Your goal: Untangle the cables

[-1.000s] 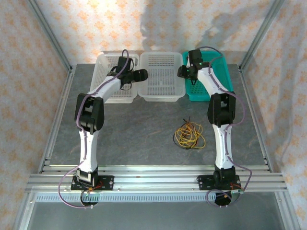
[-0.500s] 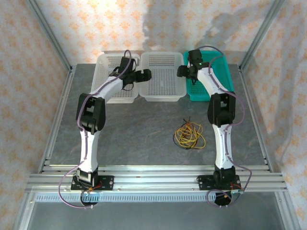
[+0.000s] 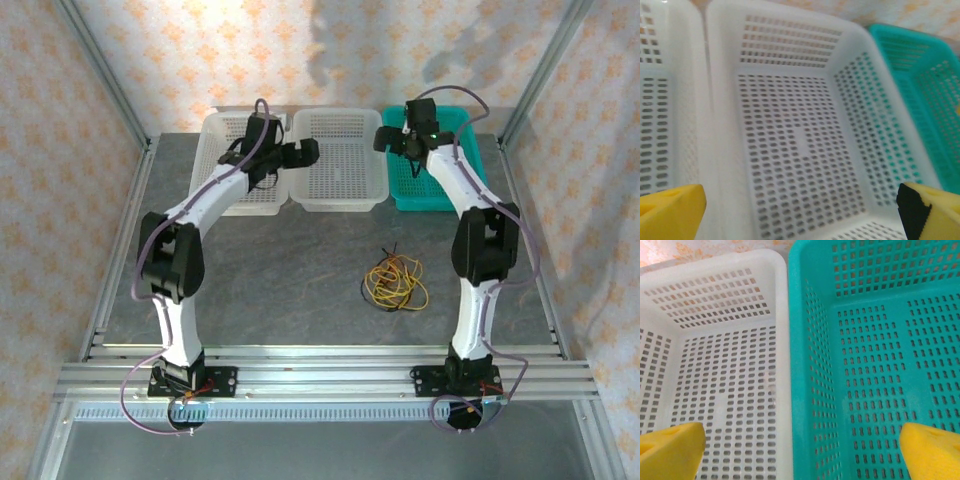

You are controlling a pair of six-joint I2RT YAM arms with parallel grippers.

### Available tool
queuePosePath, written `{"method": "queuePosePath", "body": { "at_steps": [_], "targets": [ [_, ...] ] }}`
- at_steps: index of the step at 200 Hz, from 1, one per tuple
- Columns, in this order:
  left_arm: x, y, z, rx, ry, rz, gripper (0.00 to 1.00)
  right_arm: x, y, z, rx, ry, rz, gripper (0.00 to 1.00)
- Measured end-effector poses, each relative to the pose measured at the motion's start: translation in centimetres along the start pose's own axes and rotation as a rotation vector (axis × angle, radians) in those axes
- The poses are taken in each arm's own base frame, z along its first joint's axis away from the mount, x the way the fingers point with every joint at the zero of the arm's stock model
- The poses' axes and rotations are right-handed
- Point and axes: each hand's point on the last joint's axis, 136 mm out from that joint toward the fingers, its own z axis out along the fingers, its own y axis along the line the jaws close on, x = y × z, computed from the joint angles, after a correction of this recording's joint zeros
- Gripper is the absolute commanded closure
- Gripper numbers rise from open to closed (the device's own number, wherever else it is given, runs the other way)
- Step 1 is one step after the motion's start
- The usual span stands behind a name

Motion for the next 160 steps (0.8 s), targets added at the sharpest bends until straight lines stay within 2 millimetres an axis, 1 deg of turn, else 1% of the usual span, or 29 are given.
{"method": "queuePosePath", "body": {
  "at_steps": [18, 33, 48, 69, 86, 107, 116, 135, 160],
  "targets": [
    [1.4, -2.8, -2.1, 0.055, -0.012, 0.023, 0.01, 1.2, -0.4, -1.1, -0.002, -0.001, 0.03, 0.0],
    [2.9, -4.2, -3.5, 0.091, -0.011, 0.026, 0.01, 2.3, -0.7, -1.7, -0.005, -0.003, 0.063, 0.0],
    [4.7, -4.7, -4.3, 0.107, -0.004, 0.02, 0.01, 3.6, -1.1, -2.6, -0.008, -0.01, 0.097, 0.0],
    [7.3, -4.9, -5.1, 0.1, 0.018, 0.01, 0.01, 5.3, -1.7, -4.4, -0.011, -0.014, 0.144, 0.0],
    [9.1, -5.7, -5.6, 0.092, 0.032, 0.018, 0.01, 5.7, -2.0, -5.8, -0.01, -0.027, 0.179, 0.0],
    [10.8, -6.9, -6.4, 0.082, 0.023, 0.047, 0.01, 6.2, -2.1, -7.2, -0.019, -0.045, 0.187, 0.0],
    [11.4, -7.4, -7.0, 0.083, 0.01, 0.061, 0.01, 7.1, -2.4, -7.6, -0.016, -0.039, 0.186, 0.01],
    [12.8, -8.4, -7.9, 0.096, -0.013, 0.084, 0.01, 9.8, -3.2, -8.5, 0.008, -0.008, 0.19, 0.0],
    [15.2, -9.8, -8.1, 0.119, -0.011, 0.111, 0.01, 13.2, -4.1, -9.8, 0.027, 0.034, 0.219, 0.05]
  ]
}}
